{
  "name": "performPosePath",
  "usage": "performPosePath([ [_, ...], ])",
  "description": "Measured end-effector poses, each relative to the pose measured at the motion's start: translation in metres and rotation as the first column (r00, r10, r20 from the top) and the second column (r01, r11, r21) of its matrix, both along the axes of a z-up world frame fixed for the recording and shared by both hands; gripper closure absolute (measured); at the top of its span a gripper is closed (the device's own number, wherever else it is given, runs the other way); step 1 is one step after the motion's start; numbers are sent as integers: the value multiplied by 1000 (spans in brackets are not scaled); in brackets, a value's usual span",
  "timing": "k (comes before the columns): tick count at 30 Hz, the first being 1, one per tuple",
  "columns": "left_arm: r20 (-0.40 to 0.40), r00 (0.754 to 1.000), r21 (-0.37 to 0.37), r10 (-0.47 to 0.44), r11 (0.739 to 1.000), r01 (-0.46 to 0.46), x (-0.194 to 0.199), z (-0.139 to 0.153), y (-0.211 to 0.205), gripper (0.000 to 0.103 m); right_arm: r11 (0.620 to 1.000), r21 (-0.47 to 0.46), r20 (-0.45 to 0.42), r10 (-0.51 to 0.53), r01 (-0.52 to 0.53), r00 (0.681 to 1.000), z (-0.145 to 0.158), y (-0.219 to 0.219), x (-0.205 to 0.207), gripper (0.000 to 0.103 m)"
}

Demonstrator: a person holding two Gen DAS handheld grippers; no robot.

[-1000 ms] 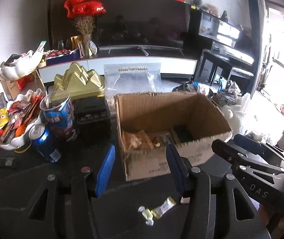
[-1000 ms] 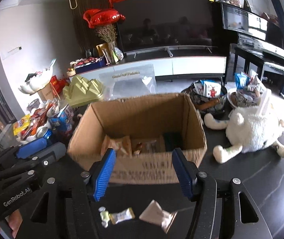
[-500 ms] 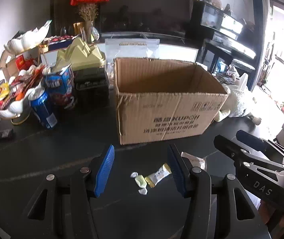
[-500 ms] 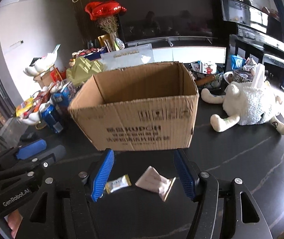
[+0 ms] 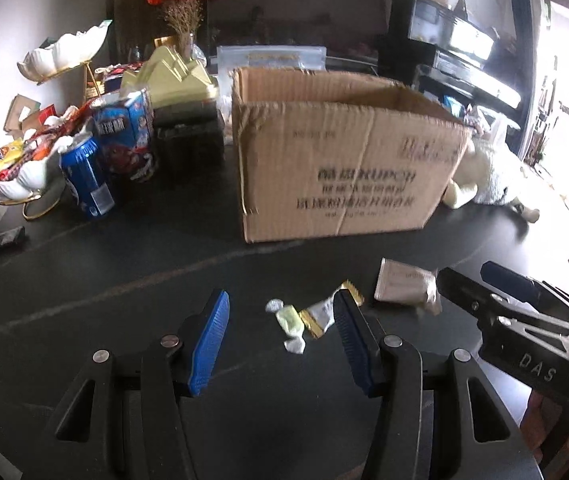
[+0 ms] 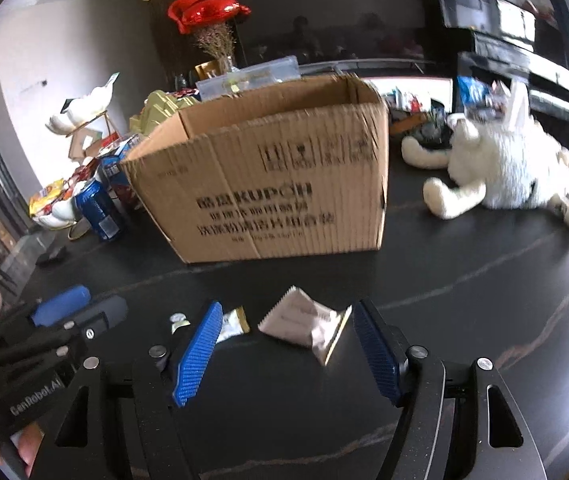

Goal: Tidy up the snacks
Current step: 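Move both open grippers back over the remaining snacks, then grasp the pale green candy with left gripper while right grasps the white square packet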

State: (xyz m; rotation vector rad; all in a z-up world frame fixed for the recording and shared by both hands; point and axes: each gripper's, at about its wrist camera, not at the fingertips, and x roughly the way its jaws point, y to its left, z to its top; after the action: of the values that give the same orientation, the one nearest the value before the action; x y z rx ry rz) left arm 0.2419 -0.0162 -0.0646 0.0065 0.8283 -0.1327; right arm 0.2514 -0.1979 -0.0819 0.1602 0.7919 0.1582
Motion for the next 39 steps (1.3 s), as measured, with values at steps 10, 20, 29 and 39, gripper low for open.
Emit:
performPosePath([
  [10,-73,997,-9,-4,1000,3,5,-37,-1,52,1000,-26,-48,-1,0,999,-30,1,4,34],
  [20,-104,994,-43,-11,999,6,19,-55,-1,62,999,-40,-84,8,-11,996,-49,1,12,34],
  [29,-121,992,-71,-20,997,12,30,-64,-4,70,999,-42,-92,4,-8,996,-53,0,17,34],
  [39,-125,992,-96,-19,995,7,35,-71,0,81,999,-32,-106,7,-10,994,-57,0,23,34],
])
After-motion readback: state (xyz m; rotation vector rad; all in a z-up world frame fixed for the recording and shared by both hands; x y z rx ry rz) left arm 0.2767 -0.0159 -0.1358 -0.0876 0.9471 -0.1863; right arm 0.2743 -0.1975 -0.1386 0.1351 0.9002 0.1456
